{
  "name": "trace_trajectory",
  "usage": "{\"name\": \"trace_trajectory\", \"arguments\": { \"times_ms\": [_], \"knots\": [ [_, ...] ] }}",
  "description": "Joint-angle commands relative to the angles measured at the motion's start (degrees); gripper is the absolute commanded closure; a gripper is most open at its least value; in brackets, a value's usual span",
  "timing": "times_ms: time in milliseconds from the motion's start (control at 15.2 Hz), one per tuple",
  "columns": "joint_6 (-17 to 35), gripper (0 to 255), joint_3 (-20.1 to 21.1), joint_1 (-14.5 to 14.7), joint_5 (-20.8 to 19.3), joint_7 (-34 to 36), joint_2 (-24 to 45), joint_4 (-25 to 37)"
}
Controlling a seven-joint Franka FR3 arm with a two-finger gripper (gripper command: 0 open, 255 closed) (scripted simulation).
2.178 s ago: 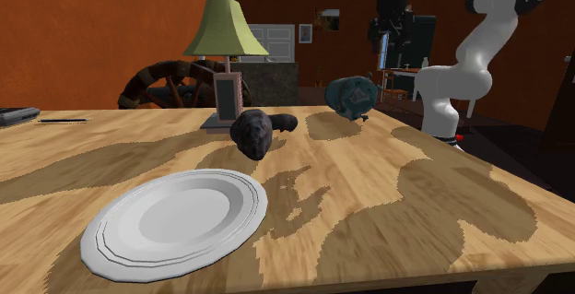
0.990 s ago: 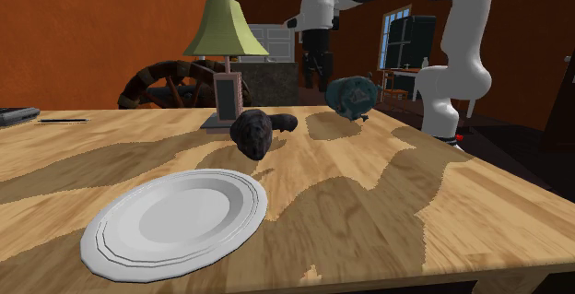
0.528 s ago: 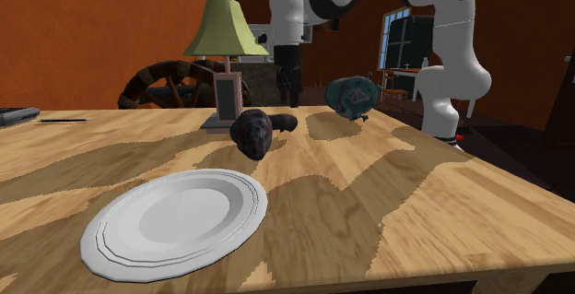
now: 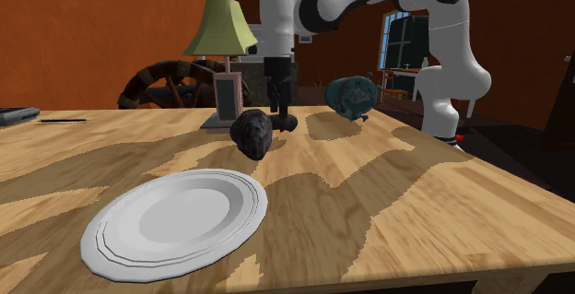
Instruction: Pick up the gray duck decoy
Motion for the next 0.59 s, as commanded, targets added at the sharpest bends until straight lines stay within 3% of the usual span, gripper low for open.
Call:
{"name": "trace_trajectory", "arguments": {
  "times_ms": [0, 132, 198, 528],
  "knots": [
    [1.6, 0, 0.0, -0.1, 0.1, -0.1, 1.1, -1.7],
    [1.6, 0, 0.0, -0.1, 0.0, -0.1, 1.1, -1.7],
    [1.5, 255, 0.0, 0.0, 0.0, 0.0, 1.0, -1.7],
    [2.5, 255, 0.1, 0.1, 0.1, 0.1, -0.3, -4.0]
  ]
}}
